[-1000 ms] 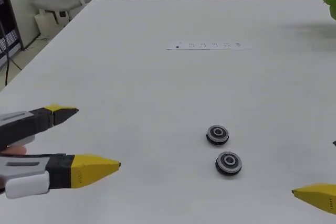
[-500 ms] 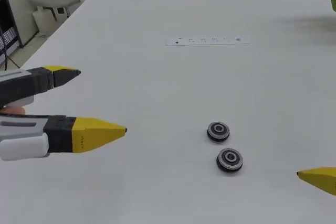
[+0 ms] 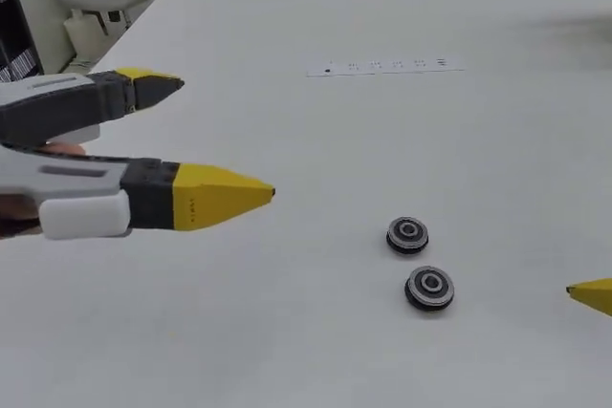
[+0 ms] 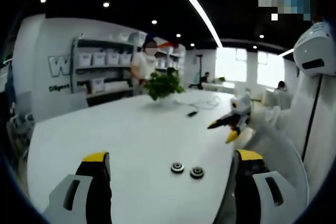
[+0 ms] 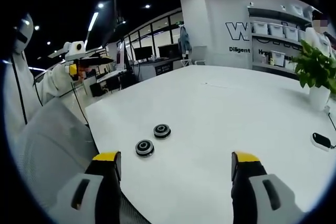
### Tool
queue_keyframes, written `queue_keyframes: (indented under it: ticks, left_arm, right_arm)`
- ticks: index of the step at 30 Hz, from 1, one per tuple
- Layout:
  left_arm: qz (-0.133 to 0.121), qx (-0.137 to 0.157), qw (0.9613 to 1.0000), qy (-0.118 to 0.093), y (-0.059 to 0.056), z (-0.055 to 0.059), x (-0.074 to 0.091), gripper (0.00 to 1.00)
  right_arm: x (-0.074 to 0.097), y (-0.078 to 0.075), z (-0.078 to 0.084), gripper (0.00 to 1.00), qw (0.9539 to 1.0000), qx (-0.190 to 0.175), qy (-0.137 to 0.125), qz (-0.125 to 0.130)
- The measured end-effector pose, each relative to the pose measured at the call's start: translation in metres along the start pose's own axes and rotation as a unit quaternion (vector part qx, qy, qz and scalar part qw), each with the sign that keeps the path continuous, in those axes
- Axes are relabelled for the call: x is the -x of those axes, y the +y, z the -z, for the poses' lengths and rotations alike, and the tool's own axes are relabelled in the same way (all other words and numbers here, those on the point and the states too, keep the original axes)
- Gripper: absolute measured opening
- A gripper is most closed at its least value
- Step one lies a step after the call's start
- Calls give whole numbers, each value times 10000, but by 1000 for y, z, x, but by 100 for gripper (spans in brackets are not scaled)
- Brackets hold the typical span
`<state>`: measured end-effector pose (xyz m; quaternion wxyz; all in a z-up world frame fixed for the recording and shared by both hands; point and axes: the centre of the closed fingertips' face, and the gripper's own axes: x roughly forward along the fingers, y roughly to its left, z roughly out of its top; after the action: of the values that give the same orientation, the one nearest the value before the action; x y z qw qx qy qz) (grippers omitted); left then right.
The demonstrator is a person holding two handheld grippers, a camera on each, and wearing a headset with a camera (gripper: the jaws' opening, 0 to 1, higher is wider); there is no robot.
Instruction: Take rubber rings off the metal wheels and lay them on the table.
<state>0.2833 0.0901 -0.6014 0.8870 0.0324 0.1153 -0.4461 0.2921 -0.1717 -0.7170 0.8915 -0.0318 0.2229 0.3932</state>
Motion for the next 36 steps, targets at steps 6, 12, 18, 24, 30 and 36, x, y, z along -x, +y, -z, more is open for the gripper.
queue_keyframes:
  ticks: [6, 12, 18, 24, 30, 36]
  left_arm:
    - [197, -198, 9996, 8, -5, -11, -15, 99]
    - [406, -373, 9984, -98, -11, -28, -27, 98]
    - [604, -500, 9968, -170, -18, -39, -42, 97]
    - [798, -667, 9942, -258, -24, -55, -56, 95]
    - [939, -711, 9923, -390, -26, -65, -73, 93]
    - [1131, -687, 9889, -673, -34, -73, -85, 87]
  right_arm:
    - [0, -9, -15, 82, 9998, 146, -105, -41]
    - [4, -11, -34, 81, 9989, 401, -161, -168]
    - [4, -11, -50, 80, 9971, 674, -155, -303]
    - [5, -10, -67, 79, 9956, 815, -263, -385]
    - [-1, -5, -83, 78, 9930, 1018, -338, -496]
    - [-12, -3, -89, 76, 9915, 1081, -388, -609]
